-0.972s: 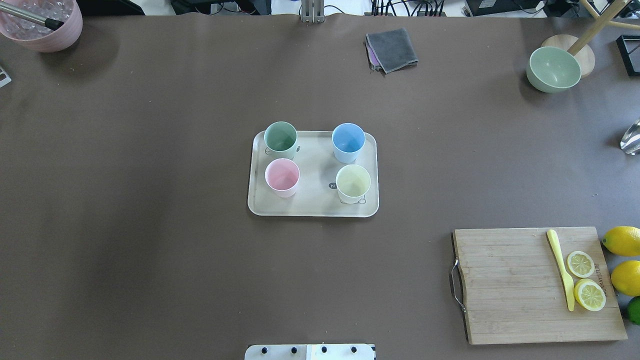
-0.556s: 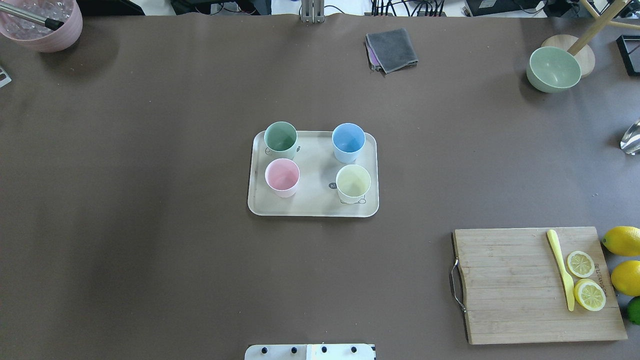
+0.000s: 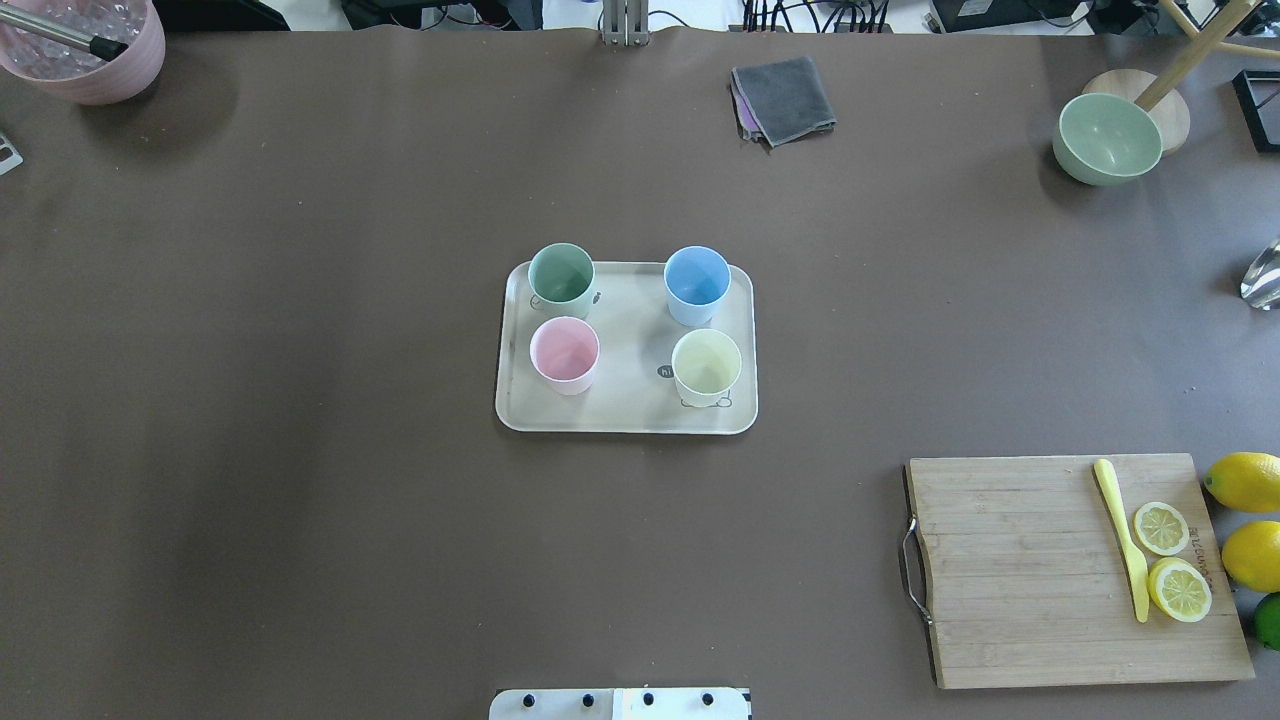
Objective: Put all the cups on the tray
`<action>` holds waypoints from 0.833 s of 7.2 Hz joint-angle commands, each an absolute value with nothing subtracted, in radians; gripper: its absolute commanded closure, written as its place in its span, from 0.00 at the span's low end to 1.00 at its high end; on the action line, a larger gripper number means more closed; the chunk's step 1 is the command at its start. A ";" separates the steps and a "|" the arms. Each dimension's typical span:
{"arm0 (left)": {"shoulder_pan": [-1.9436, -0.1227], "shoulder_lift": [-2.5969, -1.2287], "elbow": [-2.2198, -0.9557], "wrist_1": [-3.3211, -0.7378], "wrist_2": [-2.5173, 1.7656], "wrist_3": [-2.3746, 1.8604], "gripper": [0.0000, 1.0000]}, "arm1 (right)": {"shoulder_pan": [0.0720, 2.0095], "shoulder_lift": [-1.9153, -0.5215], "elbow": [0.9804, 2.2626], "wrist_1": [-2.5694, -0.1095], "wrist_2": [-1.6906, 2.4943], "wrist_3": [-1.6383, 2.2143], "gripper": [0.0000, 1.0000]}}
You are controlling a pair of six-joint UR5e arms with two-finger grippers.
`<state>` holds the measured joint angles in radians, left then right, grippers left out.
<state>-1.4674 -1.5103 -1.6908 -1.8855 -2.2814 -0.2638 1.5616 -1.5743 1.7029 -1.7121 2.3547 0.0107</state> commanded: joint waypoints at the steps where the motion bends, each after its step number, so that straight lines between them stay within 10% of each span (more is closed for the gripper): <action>1: -1.471 -1.503 -1.692 -1.885 -2.287 -0.264 0.02 | 1.549 -1.575 1.697 -1.709 2.355 0.011 0.00; 6: -1.470 -1.503 -1.681 -1.885 -2.280 -0.265 0.02 | 1.540 -1.568 1.690 -1.709 2.339 0.011 0.00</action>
